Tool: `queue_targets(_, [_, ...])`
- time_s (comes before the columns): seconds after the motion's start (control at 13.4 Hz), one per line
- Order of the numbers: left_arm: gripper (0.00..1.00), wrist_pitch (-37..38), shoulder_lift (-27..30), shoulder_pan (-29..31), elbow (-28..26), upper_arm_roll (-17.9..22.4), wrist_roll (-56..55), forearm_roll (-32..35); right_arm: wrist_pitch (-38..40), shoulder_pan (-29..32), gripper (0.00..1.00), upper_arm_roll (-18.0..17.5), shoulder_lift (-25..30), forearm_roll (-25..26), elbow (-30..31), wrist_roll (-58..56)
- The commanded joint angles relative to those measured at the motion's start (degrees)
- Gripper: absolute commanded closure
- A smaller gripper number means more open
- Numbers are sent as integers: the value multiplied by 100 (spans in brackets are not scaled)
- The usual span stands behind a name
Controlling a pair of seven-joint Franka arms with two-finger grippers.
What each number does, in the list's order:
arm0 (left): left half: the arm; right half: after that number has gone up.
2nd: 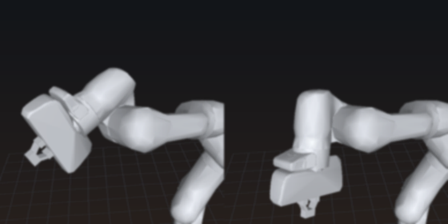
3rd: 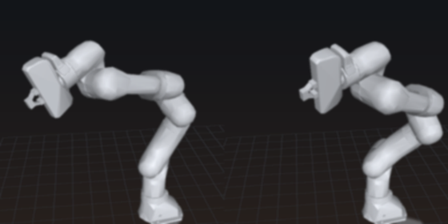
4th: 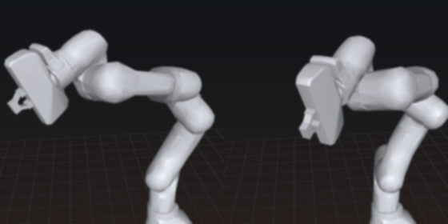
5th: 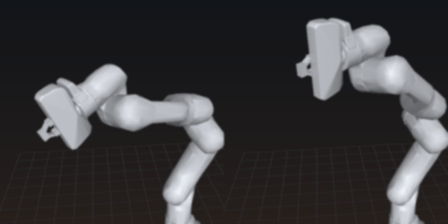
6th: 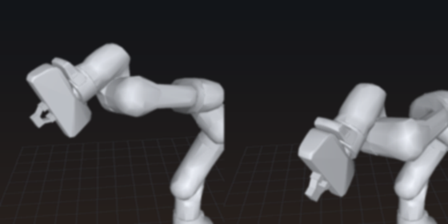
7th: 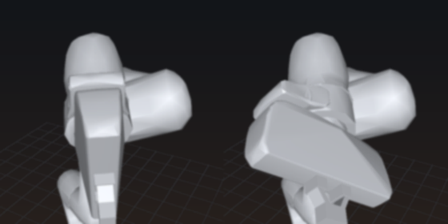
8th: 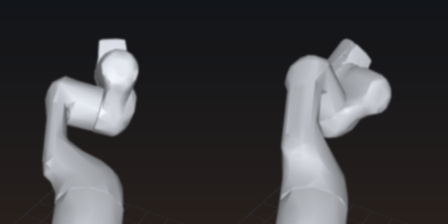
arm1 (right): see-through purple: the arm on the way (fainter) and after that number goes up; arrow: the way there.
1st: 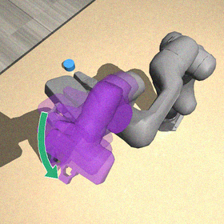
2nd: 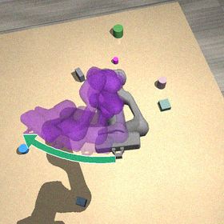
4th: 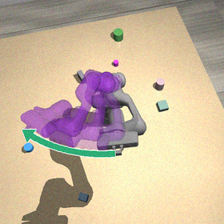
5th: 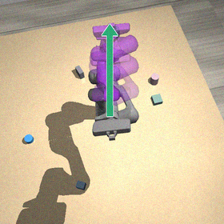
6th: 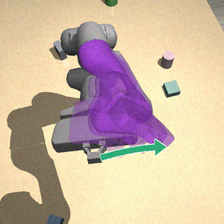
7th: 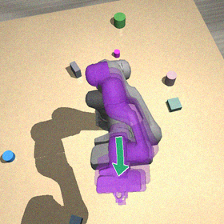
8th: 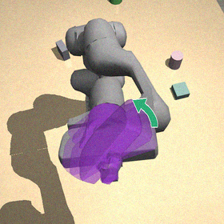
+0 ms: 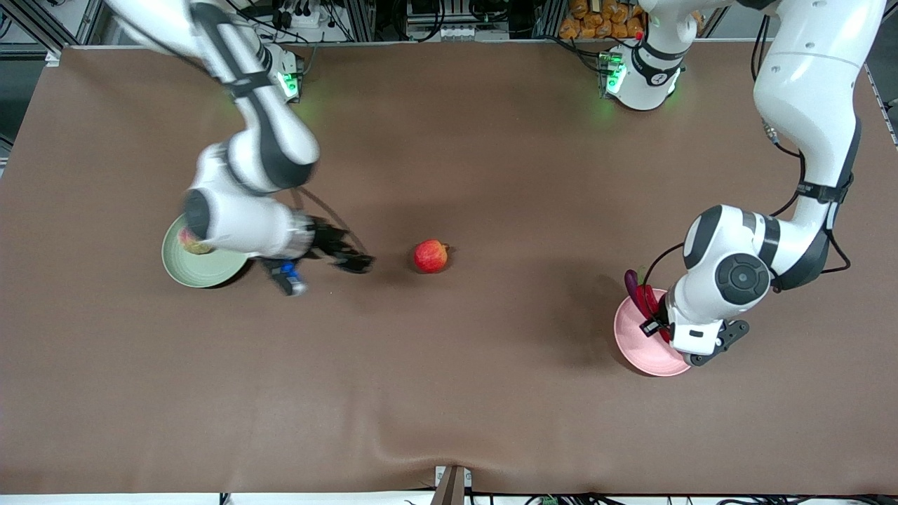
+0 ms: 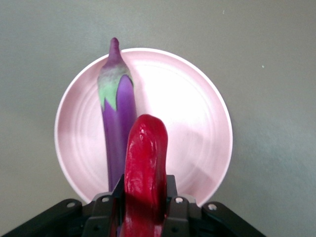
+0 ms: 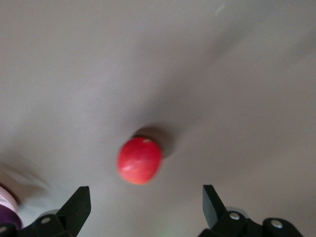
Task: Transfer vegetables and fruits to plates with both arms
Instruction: 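Release the pepper with the left gripper while the right gripper grasps the apple, then carry the red apple onto the green plate and open the right gripper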
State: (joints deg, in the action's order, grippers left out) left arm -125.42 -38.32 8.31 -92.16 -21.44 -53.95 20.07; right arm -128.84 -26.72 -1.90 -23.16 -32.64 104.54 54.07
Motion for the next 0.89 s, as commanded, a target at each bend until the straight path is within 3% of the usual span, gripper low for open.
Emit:
queue_targets(0.0, [71,-236,-254,153,224,-45,87,76,-614,-684,0,93,-855,-85,-705,804])
queue_targets(0.52, [71,-237,-448,153,637,-45,8,-3,-1002,-1116,0,146,-1524,109,-698,938])
queue_targets(0.6, [72,-237,-465,119,690,-45,-1,-133,-1002,-1116,7,146,-1542,118,-707,947])
queue_targets(0.67, [72,-237,-535,92,795,-45,-45,-300,-994,-1116,61,181,-1534,188,-707,930])
queue_targets(0.74, [72,-237,-579,92,866,-45,-97,-406,-941,-1099,100,242,-1507,267,-724,912])
queue_targets(0.82, [72,-237,-615,83,884,-45,-150,-407,-793,-1064,100,321,-1455,407,-724,886])
